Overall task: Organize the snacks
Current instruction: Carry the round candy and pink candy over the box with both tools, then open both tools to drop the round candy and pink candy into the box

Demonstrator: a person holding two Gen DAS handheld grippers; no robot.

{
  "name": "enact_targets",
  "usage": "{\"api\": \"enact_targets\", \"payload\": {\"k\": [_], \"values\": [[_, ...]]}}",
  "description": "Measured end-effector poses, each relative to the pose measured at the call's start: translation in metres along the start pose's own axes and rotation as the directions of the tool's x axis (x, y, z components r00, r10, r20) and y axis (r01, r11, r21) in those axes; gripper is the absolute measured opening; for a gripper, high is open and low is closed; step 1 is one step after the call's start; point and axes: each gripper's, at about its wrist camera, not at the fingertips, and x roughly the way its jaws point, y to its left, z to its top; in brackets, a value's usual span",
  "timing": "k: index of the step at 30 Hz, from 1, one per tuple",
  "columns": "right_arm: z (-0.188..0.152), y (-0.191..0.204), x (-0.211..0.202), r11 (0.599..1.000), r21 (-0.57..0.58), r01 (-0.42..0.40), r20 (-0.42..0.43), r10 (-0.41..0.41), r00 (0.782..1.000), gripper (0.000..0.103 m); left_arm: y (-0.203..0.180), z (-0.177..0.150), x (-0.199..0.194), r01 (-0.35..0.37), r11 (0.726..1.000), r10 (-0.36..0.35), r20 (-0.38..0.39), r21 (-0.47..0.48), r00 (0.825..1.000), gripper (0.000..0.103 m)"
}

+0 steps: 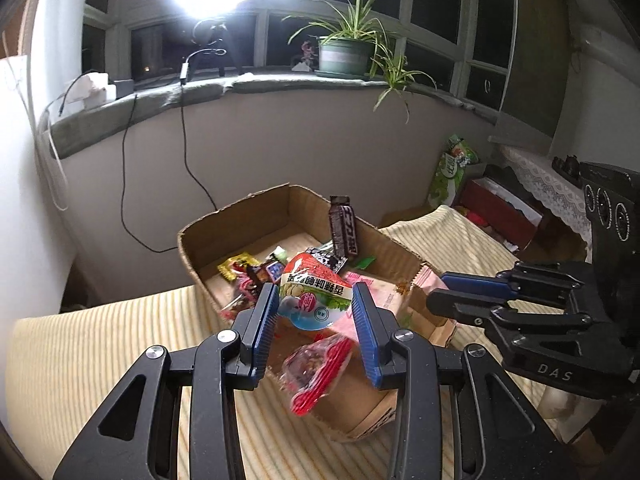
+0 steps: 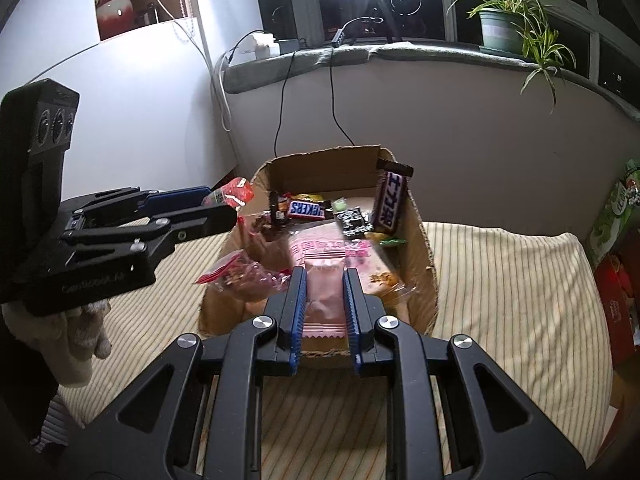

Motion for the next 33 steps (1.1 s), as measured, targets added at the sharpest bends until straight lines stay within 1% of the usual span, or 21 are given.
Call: {"api": "enact_targets", "payload": {"k": [14,22,33], "values": [[0.003,-0.014,0.018,1.000,0.012,0.008,-0.019,-0.007,1.000,0.019,-0.011,0.009,0.013,0.003,1.000,-0.002,-0.011,0.020,1.000,0.037],[0.001,-0.018,0.021,1.000,0.028,0.006,-0.024,-0.005,1.000,0.020,-0.010,0.009,0.018,-0.008,1.000,0.008,-0.020,0.019,1.000,0.038],[0.000,-0.017,0.024,1.000,0.021,0.009,-0.027,-0.009,1.000,0.020,-0.004,0.009,0.021,-0.030,1.000,0.031,-0.024,0.004,0.999,0.039]]}}
